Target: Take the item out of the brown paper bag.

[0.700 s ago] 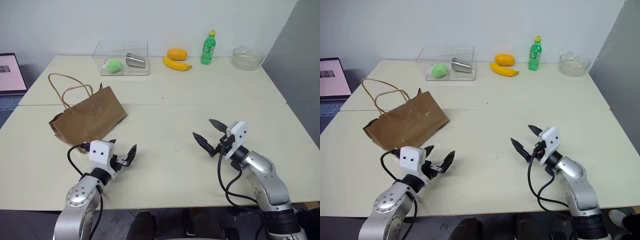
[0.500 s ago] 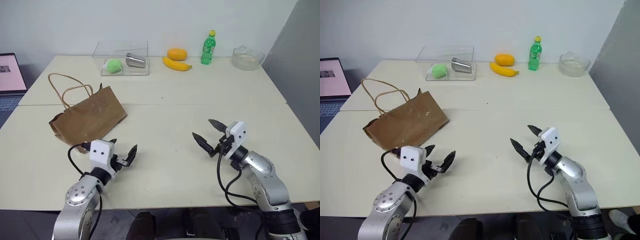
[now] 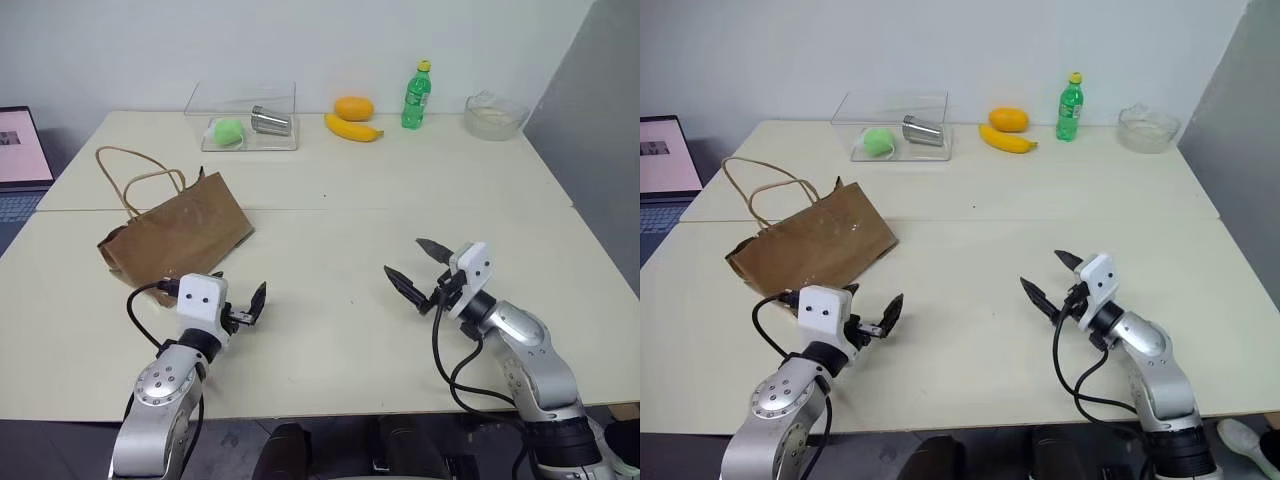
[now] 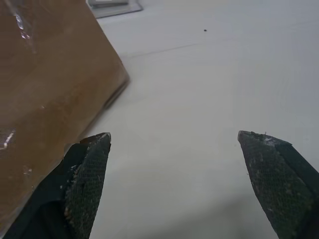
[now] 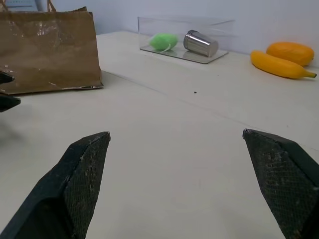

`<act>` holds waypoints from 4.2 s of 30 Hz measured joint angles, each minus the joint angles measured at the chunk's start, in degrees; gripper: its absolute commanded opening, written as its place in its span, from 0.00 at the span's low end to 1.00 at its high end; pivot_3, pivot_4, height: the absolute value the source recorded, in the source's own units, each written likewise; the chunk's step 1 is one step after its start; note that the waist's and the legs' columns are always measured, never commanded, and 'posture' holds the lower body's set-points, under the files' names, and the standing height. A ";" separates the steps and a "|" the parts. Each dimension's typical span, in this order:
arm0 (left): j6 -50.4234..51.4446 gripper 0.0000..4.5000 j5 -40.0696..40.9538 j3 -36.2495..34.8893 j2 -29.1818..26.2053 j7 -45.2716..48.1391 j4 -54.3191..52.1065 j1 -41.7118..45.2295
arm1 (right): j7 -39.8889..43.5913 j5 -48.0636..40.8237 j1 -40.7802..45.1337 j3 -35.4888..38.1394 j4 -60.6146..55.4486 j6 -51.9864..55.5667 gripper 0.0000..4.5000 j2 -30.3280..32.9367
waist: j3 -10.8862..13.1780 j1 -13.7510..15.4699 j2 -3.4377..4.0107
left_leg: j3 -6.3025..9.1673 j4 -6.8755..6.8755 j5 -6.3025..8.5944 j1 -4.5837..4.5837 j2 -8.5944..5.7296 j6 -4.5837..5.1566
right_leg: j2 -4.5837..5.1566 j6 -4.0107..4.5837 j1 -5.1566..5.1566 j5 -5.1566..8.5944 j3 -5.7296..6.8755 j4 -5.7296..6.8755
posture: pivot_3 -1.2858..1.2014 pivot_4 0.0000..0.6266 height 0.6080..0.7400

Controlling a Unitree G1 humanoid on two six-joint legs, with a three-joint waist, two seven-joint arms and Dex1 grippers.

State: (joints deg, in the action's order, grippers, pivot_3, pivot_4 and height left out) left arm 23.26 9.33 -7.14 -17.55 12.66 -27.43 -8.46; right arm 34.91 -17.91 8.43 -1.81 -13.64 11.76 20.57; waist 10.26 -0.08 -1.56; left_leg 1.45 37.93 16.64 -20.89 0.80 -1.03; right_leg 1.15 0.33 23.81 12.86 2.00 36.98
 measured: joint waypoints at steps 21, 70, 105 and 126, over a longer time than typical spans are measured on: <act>15.79 0.95 21.00 -25.19 -6.94 -1.68 -12.31 5.42 | 21.15 -14.97 18.17 -6.43 -4.13 15.44 1.00 6.70 | 0.04 -0.04 -0.05 | 0.12 0.02 0.00 0.00 0.01 0.00 | -0.05 0.02 -0.02 0.00 0.12 0.03 | 0.52 0.24 1.00; 6.37 0.20 15.32 -12.99 -35.14 31.20 55.12 47.04 | 23.26 -14.78 20.77 -8.66 -6.07 16.44 1.00 6.50 | 0.12 -0.08 -0.13 | -0.05 0.00 -0.01 -0.16 0.03 -0.02 | 0.12 0.01 0.27 -0.02 0.07 0.10 | 0.52 0.24 1.00; -15.44 0.01 -1.23 5.26 -21.78 53.22 92.44 92.18 | 10.70 -15.00 6.62 -1.49 -16.20 22.86 1.00 12.44 | 0.21 -0.23 -0.37 | -0.10 0.27 -0.01 -0.89 -0.16 -0.02 | 0.00 -0.02 0.62 -0.03 0.33 0.07 | 0.52 0.24 1.00; -20.05 0.01 -5.57 4.41 -9.49 46.51 101.56 95.28 | -2.34 -14.72 2.25 1.26 -20.39 23.56 1.00 9.81 | 0.22 -0.15 -0.39 | -0.08 0.33 -0.02 -0.89 -0.23 -0.01 | -0.04 -0.05 0.63 -0.06 0.34 0.15 | 0.52 0.24 1.00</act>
State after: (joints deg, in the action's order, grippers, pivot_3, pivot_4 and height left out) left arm 3.21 3.76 -2.72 -27.04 59.17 74.13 86.83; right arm 32.57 -32.63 10.68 -0.55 -34.03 35.32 30.38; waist 10.47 -0.23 -1.94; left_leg 1.37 38.26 16.63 -21.78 0.57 -1.05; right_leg 1.11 0.29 24.43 12.81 2.33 37.13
